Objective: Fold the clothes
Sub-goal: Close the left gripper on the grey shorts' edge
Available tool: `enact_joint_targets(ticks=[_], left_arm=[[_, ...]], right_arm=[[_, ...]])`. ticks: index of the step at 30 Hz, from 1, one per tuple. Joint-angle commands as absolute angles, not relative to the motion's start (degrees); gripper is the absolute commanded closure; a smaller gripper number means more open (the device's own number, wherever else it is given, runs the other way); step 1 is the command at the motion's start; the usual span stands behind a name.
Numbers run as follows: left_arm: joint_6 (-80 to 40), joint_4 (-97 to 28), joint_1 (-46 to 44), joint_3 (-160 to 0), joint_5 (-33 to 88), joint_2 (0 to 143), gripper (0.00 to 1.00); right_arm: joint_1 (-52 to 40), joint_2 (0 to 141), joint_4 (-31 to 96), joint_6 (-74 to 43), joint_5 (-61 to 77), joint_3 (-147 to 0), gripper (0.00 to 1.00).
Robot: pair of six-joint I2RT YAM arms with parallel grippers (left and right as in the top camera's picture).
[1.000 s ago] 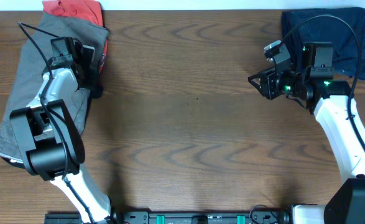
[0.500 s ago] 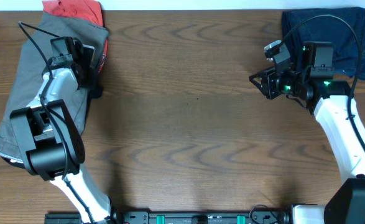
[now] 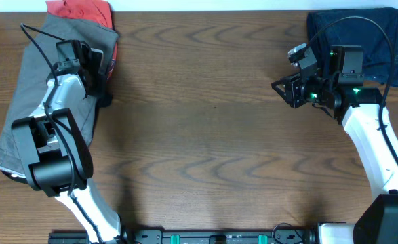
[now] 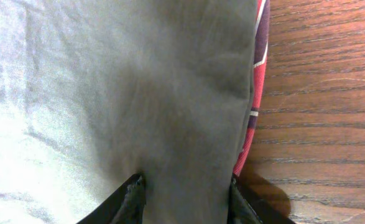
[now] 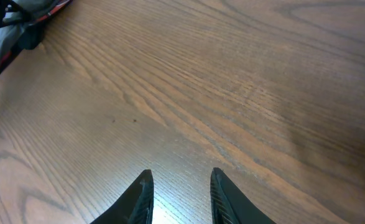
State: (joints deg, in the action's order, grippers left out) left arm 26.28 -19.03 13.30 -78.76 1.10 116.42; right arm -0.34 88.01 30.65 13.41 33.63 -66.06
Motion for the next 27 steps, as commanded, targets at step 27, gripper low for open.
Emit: enact_joint_targets(ticks=[27], left_arm=[[23.0, -17.7, 14.5, -79.1, 5.3, 116.1, 0.88]], right_arm=[[-0.8, 88.1, 31.3, 13.3, 33.9, -67.0, 0.75]])
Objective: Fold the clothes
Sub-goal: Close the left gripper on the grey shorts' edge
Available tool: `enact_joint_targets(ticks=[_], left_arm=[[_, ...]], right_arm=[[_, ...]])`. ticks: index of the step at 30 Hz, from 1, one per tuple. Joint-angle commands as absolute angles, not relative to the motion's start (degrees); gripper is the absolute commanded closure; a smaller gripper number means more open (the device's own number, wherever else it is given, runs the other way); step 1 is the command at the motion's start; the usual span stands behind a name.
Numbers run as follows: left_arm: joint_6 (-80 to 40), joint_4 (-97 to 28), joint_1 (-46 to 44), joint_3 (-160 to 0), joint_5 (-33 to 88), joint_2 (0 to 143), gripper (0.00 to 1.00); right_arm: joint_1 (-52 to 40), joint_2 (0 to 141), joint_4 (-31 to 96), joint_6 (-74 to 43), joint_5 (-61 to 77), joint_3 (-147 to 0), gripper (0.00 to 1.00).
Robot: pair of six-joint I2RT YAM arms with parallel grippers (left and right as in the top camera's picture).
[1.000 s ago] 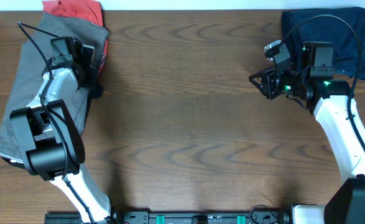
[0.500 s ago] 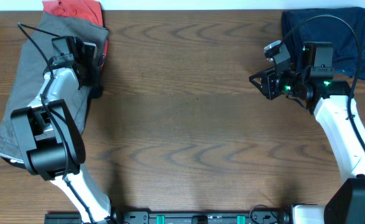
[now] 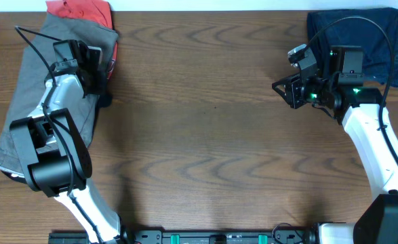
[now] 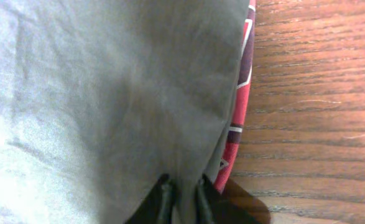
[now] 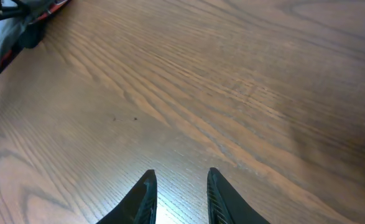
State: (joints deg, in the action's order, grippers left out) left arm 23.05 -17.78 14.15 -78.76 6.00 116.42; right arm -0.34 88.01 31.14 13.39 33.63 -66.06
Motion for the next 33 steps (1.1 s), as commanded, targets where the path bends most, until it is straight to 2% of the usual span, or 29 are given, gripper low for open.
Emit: enact_joint_targets(ticks=[1, 8, 10, 11, 13, 33], left_arm=[[23.0, -17.6, 14.5, -79.1, 5.3, 116.1, 0.90], [22.8, -17.3, 14.4, -79.3, 5.3, 116.0, 0.92], [22.2, -17.5, 14.4, -79.3, 5.3, 116.0, 0.87], [22.2, -17.7, 14.4, -79.3, 5.3, 116.0, 0.79], [22.2, -17.9, 14.4, -79.3, 5.3, 116.0, 0.75], [22.2, -18.3, 14.5, -78.1, -1.2, 116.1, 0.77]], right_arm=[[-0.8, 88.2, 31.3, 13.3, 33.9, -67.0, 0.75], [-0.8, 88.1, 31.3, 13.3, 33.9, -67.0, 0.75], [-0.8, 88.1, 31.2, 13.2, 33.9, -67.0, 0.76], [-0.8, 88.1, 31.2, 13.2, 33.9, -67.0, 0.75], [-0.8, 88.2, 31.3, 13.2, 33.9, -67.0, 0.76], [-0.8, 88.1, 31.3, 12.4, 33.9, -67.0, 0.75]])
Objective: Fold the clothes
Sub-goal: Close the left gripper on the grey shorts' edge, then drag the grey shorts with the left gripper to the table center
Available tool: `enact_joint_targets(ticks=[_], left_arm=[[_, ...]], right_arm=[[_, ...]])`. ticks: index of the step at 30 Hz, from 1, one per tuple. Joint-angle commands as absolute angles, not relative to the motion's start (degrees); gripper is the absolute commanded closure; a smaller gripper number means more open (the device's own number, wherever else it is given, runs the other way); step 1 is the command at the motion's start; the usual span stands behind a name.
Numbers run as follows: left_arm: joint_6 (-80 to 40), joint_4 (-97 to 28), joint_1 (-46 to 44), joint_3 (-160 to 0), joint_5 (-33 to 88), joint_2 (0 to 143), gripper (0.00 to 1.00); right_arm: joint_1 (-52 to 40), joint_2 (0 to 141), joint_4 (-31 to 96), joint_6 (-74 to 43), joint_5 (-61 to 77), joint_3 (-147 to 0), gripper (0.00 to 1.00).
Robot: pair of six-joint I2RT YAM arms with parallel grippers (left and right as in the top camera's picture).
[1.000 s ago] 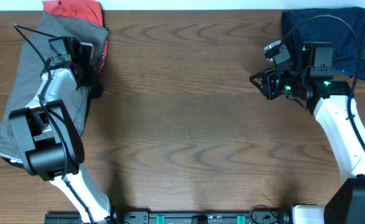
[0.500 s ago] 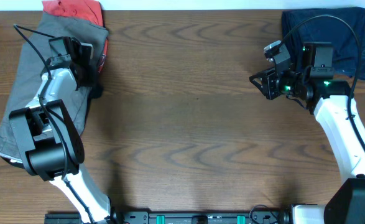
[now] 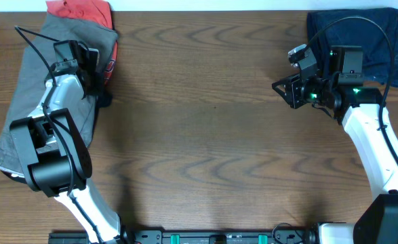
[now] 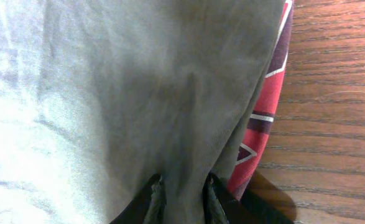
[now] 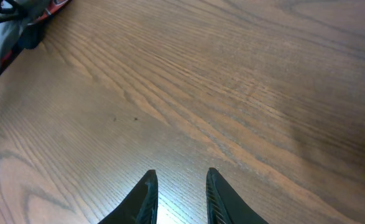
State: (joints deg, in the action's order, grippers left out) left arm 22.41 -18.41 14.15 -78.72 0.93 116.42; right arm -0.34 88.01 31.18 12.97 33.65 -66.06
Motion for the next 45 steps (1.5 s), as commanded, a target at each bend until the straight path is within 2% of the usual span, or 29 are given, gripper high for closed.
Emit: enact_joint_targets(ticks=[1, 11, 13, 20, 34, 38, 45], left_arm=[[22.2, -18.3, 14.5, -78.1, -1.4, 116.1, 0.77], [22.2, -19.8, 14.5, -78.1, -2.6, 116.1, 0.77], [22.2, -19.8, 14.5, -78.1, -2.6, 116.1, 0.86], [22.0, -19.2, 14.4, -78.1, -2.6, 116.0, 0.93], [14.8, -22.2, 11.4, -78.4, -1.9, 106.6, 0.94], [14.0, -26.3, 8.3, -78.4, 3.7, 103.0, 0.94], [5.2, -31.1, -1.6, -78.5, 15.2, 100.2, 0.94]], right_arm=[[-0.8, 88.1, 31.3, 12.4, 33.9, -67.0, 0.75], [-0.8, 88.1, 31.3, 12.4, 33.9, -67.0, 0.75], [-0.8, 88.1, 31.3, 12.4, 33.9, -67.0, 0.75], [-0.8, 88.1, 31.3, 12.4, 33.9, -67.0, 0.76], [-0.8, 88.1, 31.0, 12.4, 33.9, -67.0, 0.77], [-0.8, 88.2, 30.9, 12.3, 33.9, -67.0, 0.80], [-0.8, 88.1, 30.0, 9.2, 33.9, -67.0, 0.87]])
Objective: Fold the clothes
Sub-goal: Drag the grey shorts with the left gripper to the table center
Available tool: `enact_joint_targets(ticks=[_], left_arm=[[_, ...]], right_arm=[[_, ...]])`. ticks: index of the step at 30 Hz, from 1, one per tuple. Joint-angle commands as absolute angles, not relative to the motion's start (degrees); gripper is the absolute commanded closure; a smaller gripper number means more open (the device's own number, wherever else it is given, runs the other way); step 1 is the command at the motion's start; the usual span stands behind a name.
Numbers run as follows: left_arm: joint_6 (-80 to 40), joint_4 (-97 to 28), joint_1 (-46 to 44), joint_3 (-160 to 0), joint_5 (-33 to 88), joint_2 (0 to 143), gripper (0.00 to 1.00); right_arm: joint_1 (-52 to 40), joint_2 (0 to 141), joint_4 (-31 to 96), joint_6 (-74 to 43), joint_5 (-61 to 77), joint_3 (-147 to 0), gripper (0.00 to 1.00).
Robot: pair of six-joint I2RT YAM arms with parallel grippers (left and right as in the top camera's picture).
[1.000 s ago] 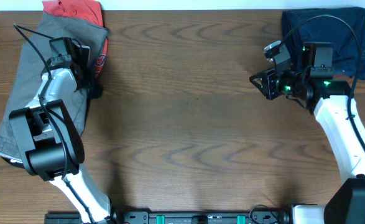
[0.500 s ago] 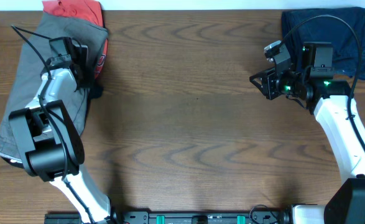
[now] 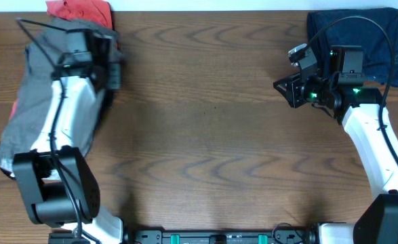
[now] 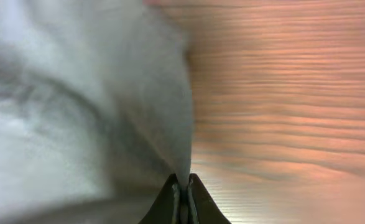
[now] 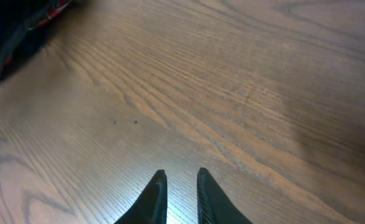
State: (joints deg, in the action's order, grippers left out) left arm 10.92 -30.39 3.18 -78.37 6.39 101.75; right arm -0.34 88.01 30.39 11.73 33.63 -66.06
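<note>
A grey garment (image 3: 29,95) lies bunched along the table's left side. My left gripper (image 3: 109,70) is shut on a pinched fold of its right edge and holds that edge up off the table. The left wrist view is blurred: the closed left gripper (image 4: 183,186) has the grey cloth (image 4: 76,112) rising from between its tips, with bare wood to the right. A red cloth (image 3: 78,9) sits at the back left. My right gripper (image 3: 285,91) hovers over bare wood, and in its wrist view the right gripper (image 5: 179,186) is open by a narrow gap and holds nothing.
A folded dark blue garment (image 3: 382,34) lies at the back right corner behind the right arm. The brown wooden table (image 3: 205,135) spreads between the two arms. A dark bit of cloth (image 5: 8,31) shows at the right wrist view's top left.
My left gripper has gone from a narrow grip low on the grey cloth to fully shut, raised and further right, with the garment's edge lifted and bunched. The right fingers stand closer together.
At first my left jaws stood wide astride the grey garment's right edge, over a red patterned cloth. They then narrowed onto a fold, stood slightly wider after that, and now hold it shut and lifted. The right arm stayed in place over bare wood.
</note>
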Motion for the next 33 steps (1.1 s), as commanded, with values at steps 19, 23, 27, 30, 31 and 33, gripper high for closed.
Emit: enact_joint_targets(ticks=[19, 23, 27, 30, 31, 33], left_arm=[[-10.2, -14.8, -32.9, -79.4, 23.3, 100.3, 0.94], [-11.6, -13.1, -35.0, -79.4, 23.4, 101.5, 0.94], [-11.7, -12.9, -36.7, -79.4, 23.4, 102.8, 0.93], [-11.7, -12.9, -38.1, -79.4, 23.4, 103.0, 0.72], [-11.7, -12.9, -38.3, -79.4, 23.4, 103.0, 0.62], [-11.6, -12.9, -38.2, -79.4, 23.4, 102.7, 0.44]], right_arm=[[14.6, 80.4, 41.0, 3.9, 33.9, -76.7, 0.89], [17.0, 79.4, 42.2, 3.9, 33.9, -76.8, 0.87], [17.3, 79.4, 42.7, 3.9, 33.9, -76.8, 0.85], [17.3, 79.4, 42.8, 3.9, 33.9, -76.8, 0.76], [17.2, 79.4, 42.9, 3.9, 33.9, -76.8, 0.73], [17.2, 79.4, 43.2, 3.9, 33.9, -76.8, 0.62]])
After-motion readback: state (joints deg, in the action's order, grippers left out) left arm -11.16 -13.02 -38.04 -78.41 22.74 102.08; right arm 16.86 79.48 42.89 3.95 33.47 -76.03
